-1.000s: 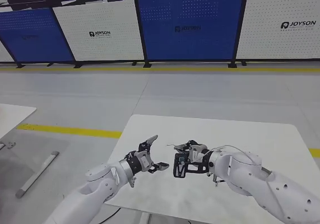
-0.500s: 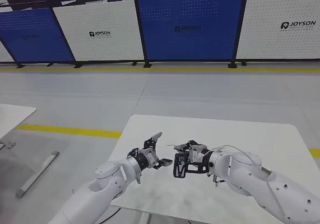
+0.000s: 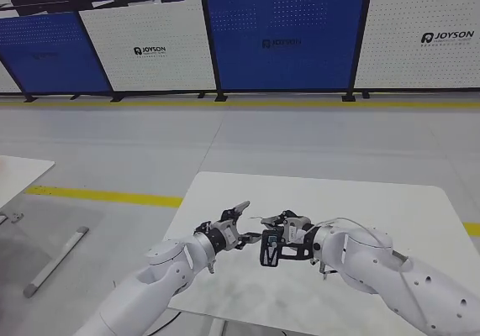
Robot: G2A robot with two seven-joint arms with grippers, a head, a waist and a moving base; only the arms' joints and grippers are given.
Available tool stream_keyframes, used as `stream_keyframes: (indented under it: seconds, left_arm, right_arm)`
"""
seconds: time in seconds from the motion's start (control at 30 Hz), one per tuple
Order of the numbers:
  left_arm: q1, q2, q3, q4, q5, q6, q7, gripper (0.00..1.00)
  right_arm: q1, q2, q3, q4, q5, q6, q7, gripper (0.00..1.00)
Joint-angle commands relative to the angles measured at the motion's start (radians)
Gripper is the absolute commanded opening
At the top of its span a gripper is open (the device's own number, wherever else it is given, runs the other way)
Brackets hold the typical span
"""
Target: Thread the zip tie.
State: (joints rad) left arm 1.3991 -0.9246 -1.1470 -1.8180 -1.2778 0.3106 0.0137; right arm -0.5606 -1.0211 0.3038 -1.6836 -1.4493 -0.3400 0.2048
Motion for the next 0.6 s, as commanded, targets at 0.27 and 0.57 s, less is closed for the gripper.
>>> stream_keyframes:
  seconds: [0.27,0.57]
  left_arm:
    - [0.001,-0.008,-0.013,0.008,-0.006,0.018,-0.026,0.00]
    - [0.003,-0.016,-0.016,0.007,0.002,0.027,-0.018,0.55]
  right_arm:
    - [0.000,0.000,0.000,0.000,0.000,0.000,0.000,0.00]
    - [0.000,0.000,0.000,0.000,0.000,0.000,0.000,0.00]
